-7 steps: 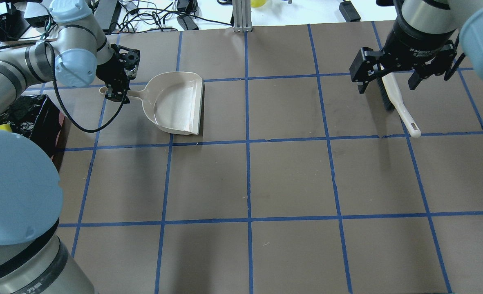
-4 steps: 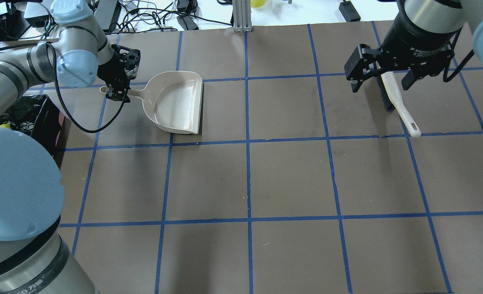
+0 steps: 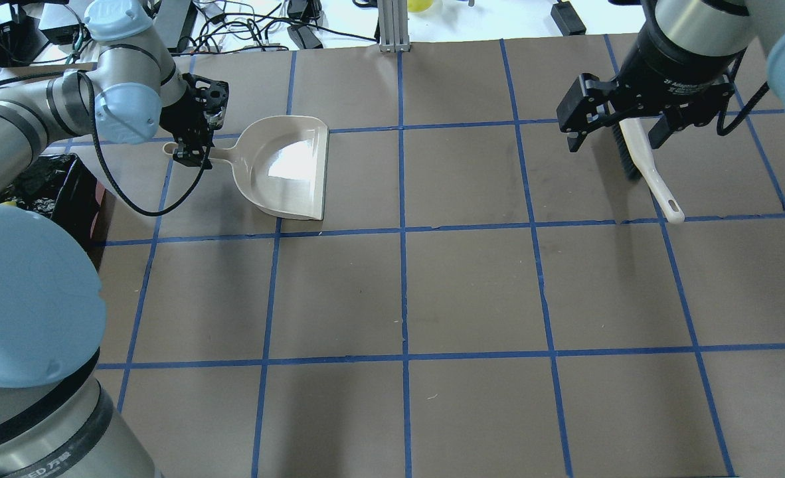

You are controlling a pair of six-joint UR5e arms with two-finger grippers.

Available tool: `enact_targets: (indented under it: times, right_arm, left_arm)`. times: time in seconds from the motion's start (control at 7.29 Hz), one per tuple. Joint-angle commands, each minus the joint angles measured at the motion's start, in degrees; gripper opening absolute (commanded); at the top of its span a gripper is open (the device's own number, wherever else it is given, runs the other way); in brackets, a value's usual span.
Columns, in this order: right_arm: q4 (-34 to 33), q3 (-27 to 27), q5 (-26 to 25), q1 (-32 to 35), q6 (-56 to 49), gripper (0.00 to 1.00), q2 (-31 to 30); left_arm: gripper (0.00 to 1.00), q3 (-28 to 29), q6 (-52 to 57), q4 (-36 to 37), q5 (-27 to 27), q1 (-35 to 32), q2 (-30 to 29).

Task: Sweep and dump trash into bin
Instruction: 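Set the dustpan down with the left gripper while the right gripper releases the brush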

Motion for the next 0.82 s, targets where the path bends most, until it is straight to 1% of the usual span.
enact_targets:
  times: [0.0, 0.14, 0.27, 0.55, 0.69]
  right_arm:
    - [0.0, 0.1, -0.1, 0.0, 0.0, 1.0, 0.0]
    - [0.0, 0.1, -1.0, 0.0, 0.0, 1.0, 0.0]
    - [0.0, 0.1, -1.3, 0.0, 0.0, 1.0, 0.0]
    - [0.0, 0.1, -1.4, 0.0, 0.0, 1.0, 0.0]
    - [0.0, 0.1, -1.4, 0.0, 0.0, 1.0, 0.0]
  left_arm:
    - [0.92, -0.2, -1.9, -0.2, -0.2, -0.1, 0.0]
    - [0.92, -0.2, -2.6, -1.1, 0.1, -0.4, 1.3]
    - [0.92, -0.2, -6.9, -3.2, 0.1, -0.9, 3.1]
    - [0.92, -0.9, -19.3, -9.8, -0.1, -1.1, 8.4]
    - [0.92, -1.7, -25.5, -14.2, -0.2, -1.1, 12.4]
